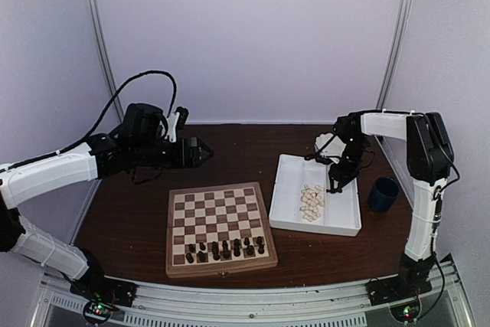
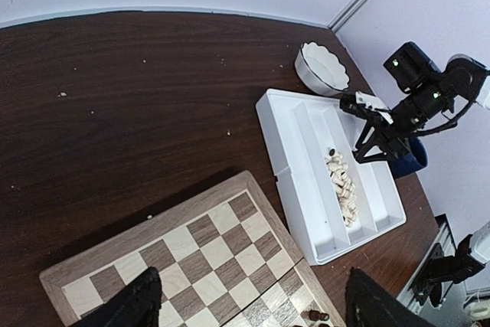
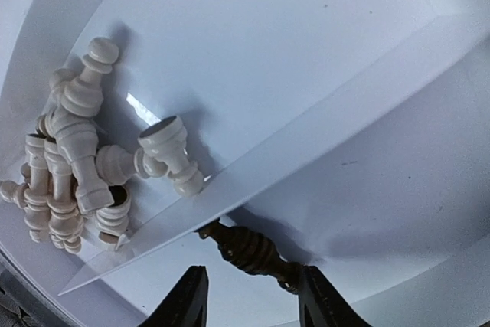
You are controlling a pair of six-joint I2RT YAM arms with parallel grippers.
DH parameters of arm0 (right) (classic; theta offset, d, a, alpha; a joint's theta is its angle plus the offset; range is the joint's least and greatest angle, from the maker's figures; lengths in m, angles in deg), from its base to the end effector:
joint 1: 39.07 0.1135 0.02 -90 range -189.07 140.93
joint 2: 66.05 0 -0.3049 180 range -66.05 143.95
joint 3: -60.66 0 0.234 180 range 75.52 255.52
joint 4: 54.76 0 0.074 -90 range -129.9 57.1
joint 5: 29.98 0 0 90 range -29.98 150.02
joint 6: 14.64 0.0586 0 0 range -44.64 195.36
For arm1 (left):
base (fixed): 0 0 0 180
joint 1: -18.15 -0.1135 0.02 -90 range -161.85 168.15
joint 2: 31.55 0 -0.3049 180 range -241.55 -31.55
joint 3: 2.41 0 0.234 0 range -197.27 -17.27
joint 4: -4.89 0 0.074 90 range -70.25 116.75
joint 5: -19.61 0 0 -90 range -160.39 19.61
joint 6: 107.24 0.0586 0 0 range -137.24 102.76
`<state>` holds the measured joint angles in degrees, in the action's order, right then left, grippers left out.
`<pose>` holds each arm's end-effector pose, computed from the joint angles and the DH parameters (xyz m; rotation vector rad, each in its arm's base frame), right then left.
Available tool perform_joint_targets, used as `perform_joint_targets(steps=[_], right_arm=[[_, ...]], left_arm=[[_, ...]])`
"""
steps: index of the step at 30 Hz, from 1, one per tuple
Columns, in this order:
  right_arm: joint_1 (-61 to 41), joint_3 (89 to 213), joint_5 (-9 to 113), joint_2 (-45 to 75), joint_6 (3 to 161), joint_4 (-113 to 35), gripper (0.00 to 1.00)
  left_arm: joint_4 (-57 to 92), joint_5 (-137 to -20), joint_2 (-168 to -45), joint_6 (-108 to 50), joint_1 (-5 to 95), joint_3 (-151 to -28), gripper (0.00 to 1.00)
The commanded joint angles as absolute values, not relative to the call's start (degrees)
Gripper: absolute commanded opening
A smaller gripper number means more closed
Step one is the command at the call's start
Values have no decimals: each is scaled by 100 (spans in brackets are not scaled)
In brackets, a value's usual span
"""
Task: Set up the chess pieces on the board
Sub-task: Pick up the chess pile from the storage box.
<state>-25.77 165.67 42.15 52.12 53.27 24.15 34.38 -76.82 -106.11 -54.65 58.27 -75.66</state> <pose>0.3726 0.1066 0.1993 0.9313 -2.9478 -0.4889 0.2147 -0.1895 0.3343 0.1247 2.2421 -0.8966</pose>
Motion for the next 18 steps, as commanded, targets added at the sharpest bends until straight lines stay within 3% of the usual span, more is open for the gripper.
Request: perform_joint_targets(steps=[1,11,18], right_arm=[[-2626,16325,4517,4914,4436,2211,45],[-2637,16230,4760,5110,3558,2126,42],[-2641,16047,4530,5198,3703,2090,27]], left_arm=[[3319,-7658,-10483,-5449,5805,-7597,82],[3314,-7662,-10456,-5477,5805,-7574,82],[3341,-7656,-10490,-5477,5805,-7587,82]])
